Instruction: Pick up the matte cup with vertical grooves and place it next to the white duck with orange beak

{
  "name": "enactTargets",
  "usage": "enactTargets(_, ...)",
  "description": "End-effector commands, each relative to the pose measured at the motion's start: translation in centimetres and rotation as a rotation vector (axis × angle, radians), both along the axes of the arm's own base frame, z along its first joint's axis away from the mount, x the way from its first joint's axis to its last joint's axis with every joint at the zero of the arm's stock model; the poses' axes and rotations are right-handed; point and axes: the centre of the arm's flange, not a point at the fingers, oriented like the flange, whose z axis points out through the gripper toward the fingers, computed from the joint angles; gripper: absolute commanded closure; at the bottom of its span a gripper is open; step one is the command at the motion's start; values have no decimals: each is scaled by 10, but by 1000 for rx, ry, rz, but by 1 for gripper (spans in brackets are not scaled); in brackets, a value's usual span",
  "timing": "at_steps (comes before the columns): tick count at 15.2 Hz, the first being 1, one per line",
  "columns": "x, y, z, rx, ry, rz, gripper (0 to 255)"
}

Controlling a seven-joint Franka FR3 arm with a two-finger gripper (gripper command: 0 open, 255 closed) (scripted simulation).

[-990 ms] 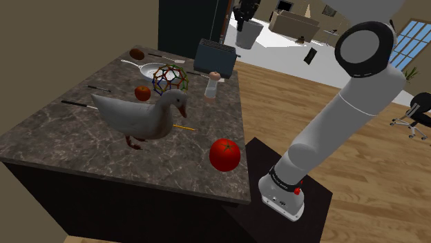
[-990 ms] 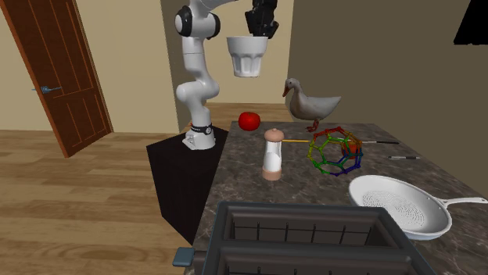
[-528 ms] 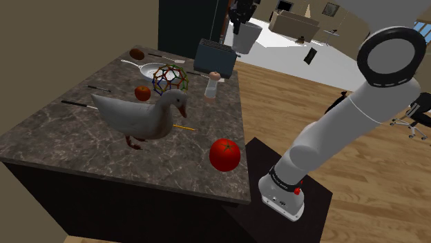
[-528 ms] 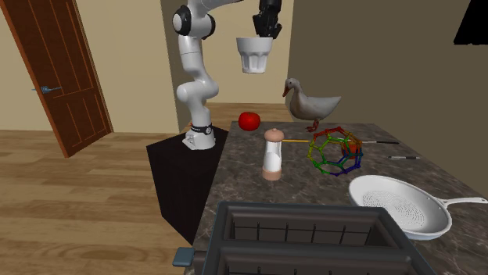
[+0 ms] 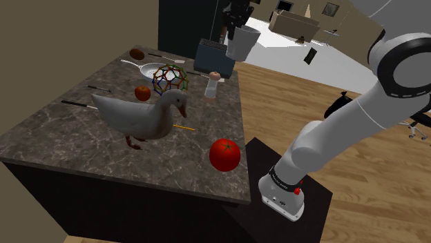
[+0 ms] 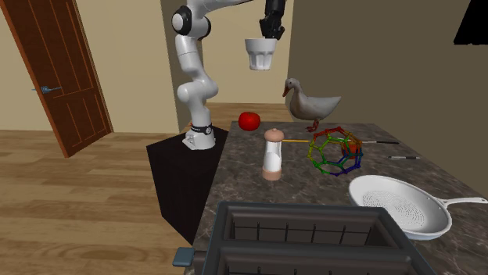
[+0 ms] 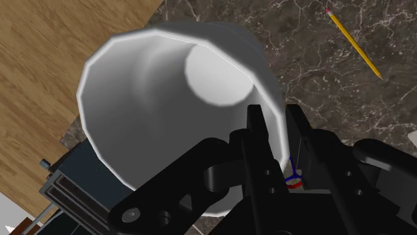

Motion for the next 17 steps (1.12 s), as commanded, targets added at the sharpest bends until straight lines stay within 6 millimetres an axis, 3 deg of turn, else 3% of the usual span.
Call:
enactTargets(1,-13,22,2,0,-1,-2,255)
enactTargets(16,-99,201,2,0,-1,-2,255)
enactTargets(17,-99,201,-3,0,-1,-2,255)
